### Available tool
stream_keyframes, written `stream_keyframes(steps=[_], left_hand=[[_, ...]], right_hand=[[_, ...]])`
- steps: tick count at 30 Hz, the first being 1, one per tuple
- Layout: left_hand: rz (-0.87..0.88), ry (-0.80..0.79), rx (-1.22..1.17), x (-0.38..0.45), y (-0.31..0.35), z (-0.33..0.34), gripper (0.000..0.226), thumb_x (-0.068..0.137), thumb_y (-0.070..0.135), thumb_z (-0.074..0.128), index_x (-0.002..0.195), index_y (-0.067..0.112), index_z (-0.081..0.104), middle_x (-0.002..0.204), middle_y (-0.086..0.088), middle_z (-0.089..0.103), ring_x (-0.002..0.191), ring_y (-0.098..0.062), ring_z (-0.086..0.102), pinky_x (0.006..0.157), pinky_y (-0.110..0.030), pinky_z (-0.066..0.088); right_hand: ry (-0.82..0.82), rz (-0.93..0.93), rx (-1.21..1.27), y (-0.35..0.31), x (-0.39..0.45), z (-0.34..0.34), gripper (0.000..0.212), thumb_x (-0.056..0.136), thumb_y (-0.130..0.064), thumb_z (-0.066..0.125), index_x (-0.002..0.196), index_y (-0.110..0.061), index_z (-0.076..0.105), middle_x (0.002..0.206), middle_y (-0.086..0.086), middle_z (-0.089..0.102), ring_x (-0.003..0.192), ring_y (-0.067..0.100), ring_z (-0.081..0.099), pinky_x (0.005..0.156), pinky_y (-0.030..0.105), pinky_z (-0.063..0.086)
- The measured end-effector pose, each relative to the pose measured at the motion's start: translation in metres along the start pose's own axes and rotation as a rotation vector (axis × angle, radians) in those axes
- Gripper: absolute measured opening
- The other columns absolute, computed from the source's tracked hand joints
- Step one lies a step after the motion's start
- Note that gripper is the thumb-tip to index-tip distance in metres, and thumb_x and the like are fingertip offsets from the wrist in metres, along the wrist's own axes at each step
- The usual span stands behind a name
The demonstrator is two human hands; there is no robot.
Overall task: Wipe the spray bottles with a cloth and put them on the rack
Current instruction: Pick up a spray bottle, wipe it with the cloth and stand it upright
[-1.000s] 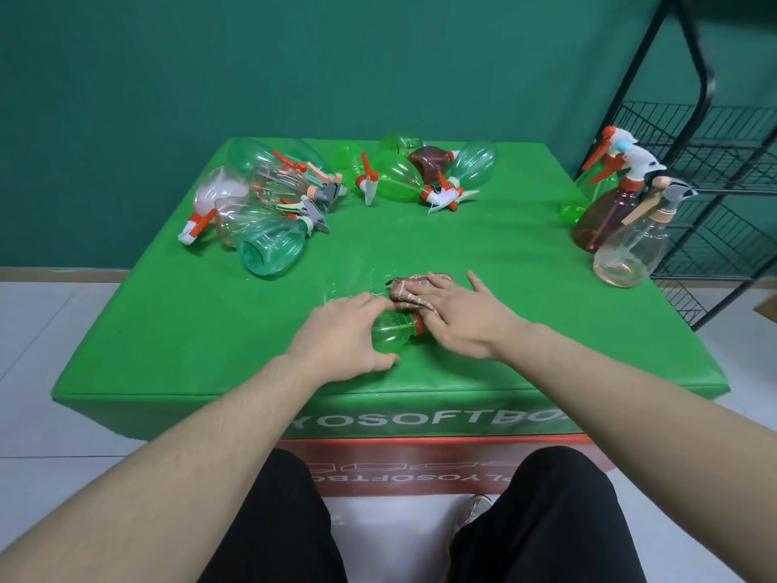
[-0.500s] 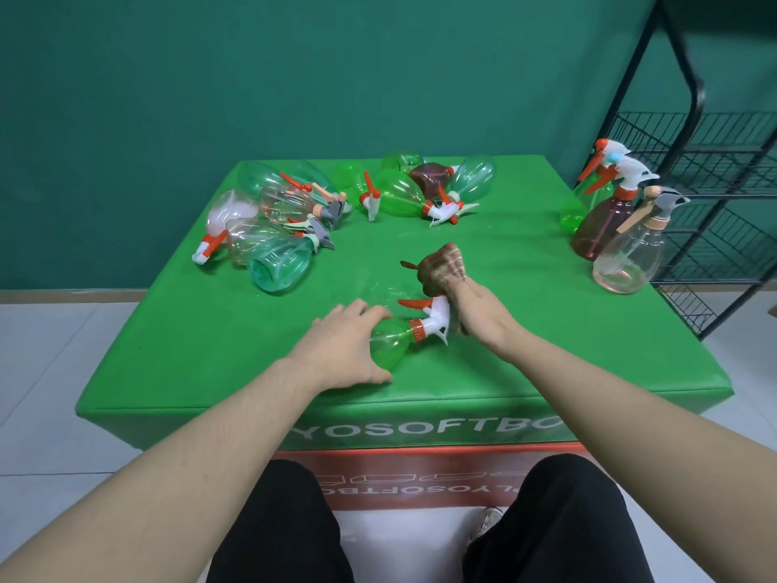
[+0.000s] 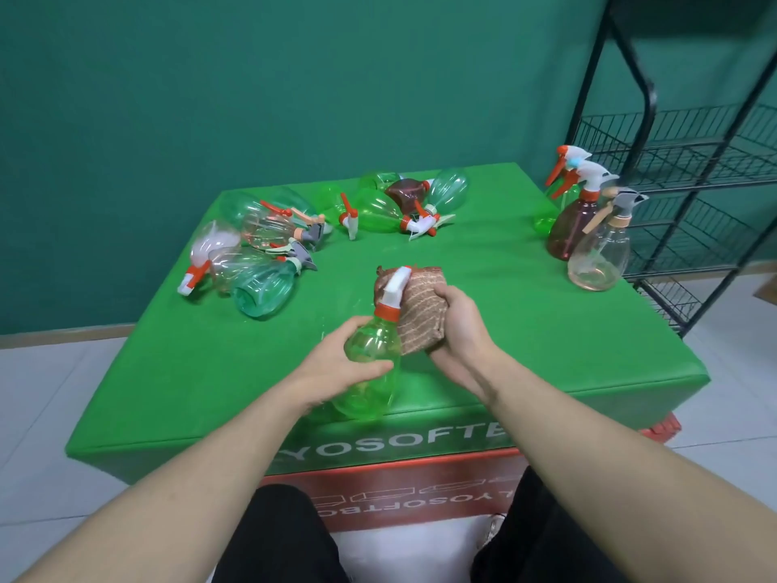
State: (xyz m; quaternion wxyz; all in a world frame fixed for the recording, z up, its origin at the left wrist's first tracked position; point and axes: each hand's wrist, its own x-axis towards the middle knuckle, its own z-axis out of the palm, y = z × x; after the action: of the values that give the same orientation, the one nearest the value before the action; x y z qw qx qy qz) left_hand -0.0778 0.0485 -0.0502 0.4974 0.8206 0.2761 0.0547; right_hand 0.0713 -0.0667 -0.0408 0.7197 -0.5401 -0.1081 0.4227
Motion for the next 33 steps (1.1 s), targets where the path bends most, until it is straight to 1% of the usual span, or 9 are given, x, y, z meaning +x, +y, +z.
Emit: stream_keyframes(steps=[3,5,7,9,11,15,21,26,33], left_hand=[[-0.090,-0.008,-0.149,-0.005,0.007,0.005,0.074,0.091,0.012,0.074,0.153,0.026,0.037,0.117,0.015,0.057,0.095,-0.018,0.073,0.081,-0.033,0.062],[-0.131,-0.008,-0.223,-0.006,0.008,0.007,0.085,0.086,0.013,0.075,0.158,0.024,0.030,0.129,0.009,0.057,0.096,-0.016,0.074,0.089,-0.039,0.060],[-0.148,-0.018,-0.302,-0.008,0.009,0.007,0.085,0.087,0.012,0.072,0.159,0.022,0.029,0.126,-0.001,0.066,0.083,-0.003,0.074,0.087,-0.031,0.060],[-0.166,-0.053,-0.367,-0.009,0.010,0.008,0.078,0.092,0.008,0.066,0.159,0.019,0.028,0.095,0.004,0.076,0.072,0.001,0.073,0.065,-0.019,0.058],[-0.182,-0.092,-0.407,-0.010,0.012,0.009,0.079,0.092,0.009,0.065,0.160,0.019,0.026,0.081,0.007,0.079,0.076,-0.005,0.075,0.063,-0.021,0.059],[-0.189,-0.152,-0.435,-0.011,0.014,0.012,0.097,0.074,0.025,0.071,0.159,0.019,0.026,0.089,0.001,0.080,0.085,-0.017,0.077,0.077,-0.035,0.060],[-0.191,-0.225,-0.377,-0.007,0.010,0.013,0.065,0.071,0.025,0.073,0.132,0.020,0.053,0.103,-0.004,0.079,0.094,-0.022,0.076,0.087,-0.044,0.061],[-0.166,-0.175,-0.452,-0.006,0.012,0.021,0.051,0.067,0.022,0.073,0.115,0.030,0.055,0.091,0.003,0.080,0.083,-0.013,0.076,0.078,-0.037,0.060],[-0.176,-0.133,-0.538,-0.003,0.018,0.033,0.098,0.068,0.029,0.076,0.156,0.018,0.035,0.109,-0.008,0.076,0.092,-0.021,0.076,0.079,-0.040,0.059]], right_hand=[[-0.004,-0.034,-0.082,0.005,-0.002,0.007,0.040,0.110,-0.031,0.031,0.104,-0.012,0.066,0.096,0.010,0.074,0.088,0.019,0.064,0.089,0.037,0.050],[0.014,-0.044,-0.216,0.007,-0.001,0.008,0.041,0.109,-0.031,0.031,0.096,-0.014,0.066,0.087,0.007,0.072,0.077,0.017,0.062,0.075,0.031,0.049],[0.012,-0.052,-0.375,0.007,0.002,0.007,0.045,0.110,-0.032,0.028,0.094,-0.013,0.065,0.091,0.010,0.071,0.082,0.021,0.065,0.082,0.035,0.053],[0.022,-0.065,-0.483,0.006,0.002,0.004,0.047,0.109,-0.033,0.026,0.096,-0.011,0.065,0.099,0.013,0.072,0.094,0.028,0.068,0.096,0.045,0.053],[0.003,-0.042,-0.412,0.003,0.002,0.000,0.046,0.110,-0.032,0.025,0.096,-0.014,0.065,0.094,0.010,0.073,0.092,0.023,0.068,0.094,0.039,0.053],[-0.037,-0.003,-0.258,-0.003,0.006,-0.007,0.044,0.109,-0.029,0.026,0.094,-0.013,0.064,0.079,0.004,0.071,0.081,0.019,0.062,0.087,0.035,0.049],[-0.053,0.149,-0.032,-0.009,0.006,-0.015,0.037,0.106,-0.028,0.029,0.087,-0.012,0.057,0.073,0.006,0.061,0.067,0.017,0.055,0.080,0.034,0.049],[-0.014,0.060,-0.106,-0.004,0.004,-0.013,0.043,0.108,-0.024,0.023,0.083,-0.013,0.058,0.060,0.001,0.063,0.066,0.017,0.058,0.070,0.031,0.050],[-0.015,-0.091,-0.653,0.012,-0.001,-0.016,0.053,0.108,-0.046,0.010,0.103,-0.018,0.055,0.110,0.010,0.067,0.108,0.022,0.063,0.103,0.043,0.044]])
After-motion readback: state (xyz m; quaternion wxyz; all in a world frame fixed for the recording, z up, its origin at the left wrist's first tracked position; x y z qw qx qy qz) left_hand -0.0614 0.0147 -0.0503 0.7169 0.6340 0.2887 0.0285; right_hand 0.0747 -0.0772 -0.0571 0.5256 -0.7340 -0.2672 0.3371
